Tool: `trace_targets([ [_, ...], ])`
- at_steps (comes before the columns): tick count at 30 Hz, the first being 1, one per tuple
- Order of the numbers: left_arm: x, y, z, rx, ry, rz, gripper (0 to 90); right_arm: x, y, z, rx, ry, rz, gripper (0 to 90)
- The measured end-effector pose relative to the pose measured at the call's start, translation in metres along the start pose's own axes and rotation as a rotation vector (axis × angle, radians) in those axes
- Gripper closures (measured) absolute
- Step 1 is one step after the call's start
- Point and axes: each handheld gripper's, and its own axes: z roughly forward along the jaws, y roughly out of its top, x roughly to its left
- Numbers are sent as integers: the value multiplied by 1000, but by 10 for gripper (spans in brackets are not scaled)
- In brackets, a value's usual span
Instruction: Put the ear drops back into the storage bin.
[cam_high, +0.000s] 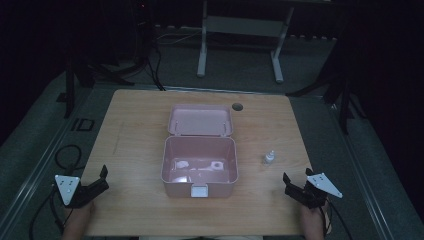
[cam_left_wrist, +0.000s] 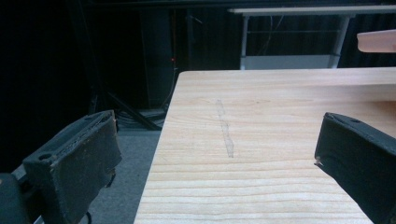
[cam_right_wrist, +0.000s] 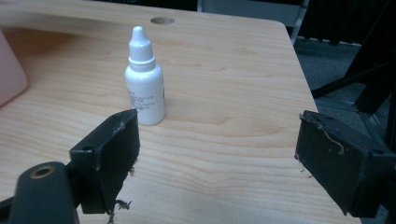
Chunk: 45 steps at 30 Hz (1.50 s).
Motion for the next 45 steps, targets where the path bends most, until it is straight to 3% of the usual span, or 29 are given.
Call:
trace_targets([
  [6, 0, 0, 0, 7, -7, 1, 3, -6, 7, 0, 79, 17, 61, 135],
  [8, 0, 0, 0, 10, -12, 1, 3, -10, 13, 2, 144, 58, 85, 135],
  [11, 0, 0, 0, 12, -14, 4, 3, -12, 19, 3, 180, 98, 79, 135],
  [12, 0, 0, 0, 14, -15, 5, 3, -12, 21, 4, 194, 105, 65, 135],
  [13, 0, 0, 1, 14, -16, 6, 3, -10, 24, 5, 242, 113, 19, 135],
  [16, -1, 0, 1, 16, -18, 10, 3, -9, 26, 7, 286, 133, -7, 135],
  [17, -1, 0, 1, 17, -18, 11, 3, -8, 26, 8, 336, 140, -30, 135],
  [18, -1, 0, 1, 16, -19, 12, 3, -8, 26, 8, 336, 140, -30, 135],
  [19, -1, 0, 1, 17, -19, 14, 3, -8, 27, 8, 379, 141, -63, 135],
  [20, -1, 0, 1, 17, -19, 14, 3, -8, 27, 8, 379, 141, -63, 135],
  [28, -2, 0, 1, 20, -21, 17, 3, -8, 28, 9, 558, 187, -110, 137],
  [31, -2, 0, 1, 20, -20, 16, 3, -7, 31, 8, 580, 215, -114, 135],
  [34, -2, 0, 1, 21, -20, 15, 3, -6, 34, 9, 623, 225, -150, 132],
  [38, -2, 0, 1, 21, -20, 14, 3, -6, 37, 9, 680, 283, -187, 126],
  [45, -2, 0, 1, 21, -21, 13, 3, -1, 45, 10, 888, 319, -326, 142],
])
